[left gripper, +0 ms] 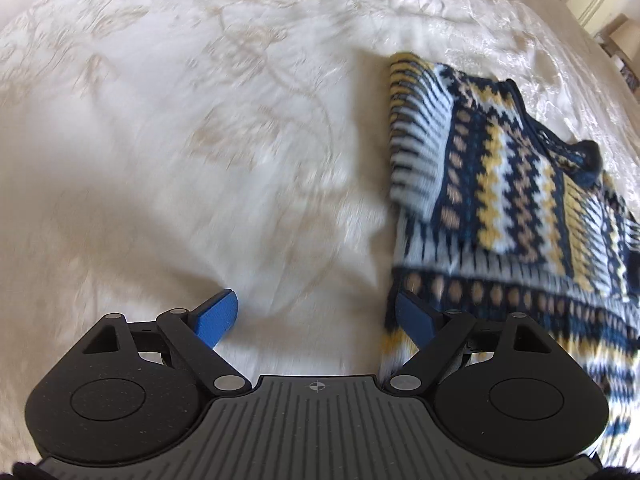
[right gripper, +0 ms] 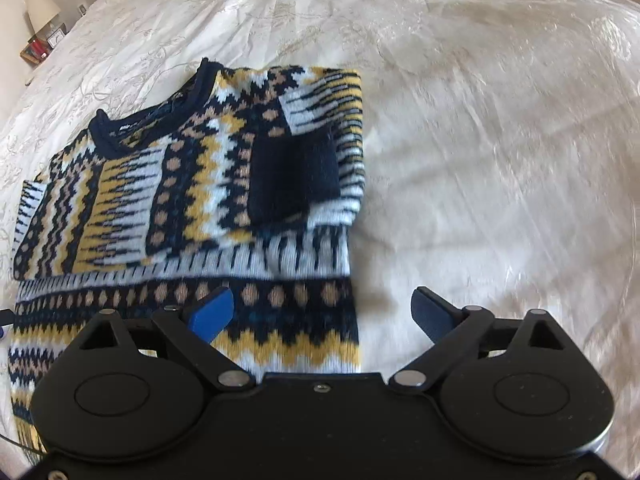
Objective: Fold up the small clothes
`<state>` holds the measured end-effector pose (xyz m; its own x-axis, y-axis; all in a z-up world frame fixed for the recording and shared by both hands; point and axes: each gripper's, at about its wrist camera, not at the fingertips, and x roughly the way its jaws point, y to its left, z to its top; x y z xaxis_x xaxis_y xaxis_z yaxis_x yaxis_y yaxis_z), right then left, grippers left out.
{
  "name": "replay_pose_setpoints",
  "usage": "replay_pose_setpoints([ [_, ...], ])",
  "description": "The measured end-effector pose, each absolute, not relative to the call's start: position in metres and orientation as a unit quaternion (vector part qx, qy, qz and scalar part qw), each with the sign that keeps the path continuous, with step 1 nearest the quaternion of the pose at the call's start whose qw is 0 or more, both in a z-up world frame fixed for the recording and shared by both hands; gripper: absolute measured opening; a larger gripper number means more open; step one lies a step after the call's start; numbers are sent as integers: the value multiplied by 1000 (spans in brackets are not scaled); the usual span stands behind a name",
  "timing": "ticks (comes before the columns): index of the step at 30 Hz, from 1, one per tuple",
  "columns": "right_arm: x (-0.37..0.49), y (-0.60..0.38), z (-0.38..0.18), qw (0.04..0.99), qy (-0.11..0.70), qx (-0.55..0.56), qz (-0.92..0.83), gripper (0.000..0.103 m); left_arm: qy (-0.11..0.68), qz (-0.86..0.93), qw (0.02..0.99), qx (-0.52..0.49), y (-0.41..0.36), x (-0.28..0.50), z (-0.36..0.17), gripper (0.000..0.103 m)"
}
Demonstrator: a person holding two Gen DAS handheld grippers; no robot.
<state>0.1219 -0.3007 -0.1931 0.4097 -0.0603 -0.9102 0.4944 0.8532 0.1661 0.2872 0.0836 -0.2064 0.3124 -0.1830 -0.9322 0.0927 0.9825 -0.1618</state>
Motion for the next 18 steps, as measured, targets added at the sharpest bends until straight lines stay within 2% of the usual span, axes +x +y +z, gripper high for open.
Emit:
replay_pose_setpoints([
  [5,87,-274,-203,796,537,227,-163,101,589,-101,801,-26,91,259,-212,87],
  [13,38,-235,-214,784,545,243,-170,102,582,-152,799,17,90,221,-212,88],
  [18,18,-221,-221,781,544,248,-180,103,575,-167,800,30,89,210,-218,97],
])
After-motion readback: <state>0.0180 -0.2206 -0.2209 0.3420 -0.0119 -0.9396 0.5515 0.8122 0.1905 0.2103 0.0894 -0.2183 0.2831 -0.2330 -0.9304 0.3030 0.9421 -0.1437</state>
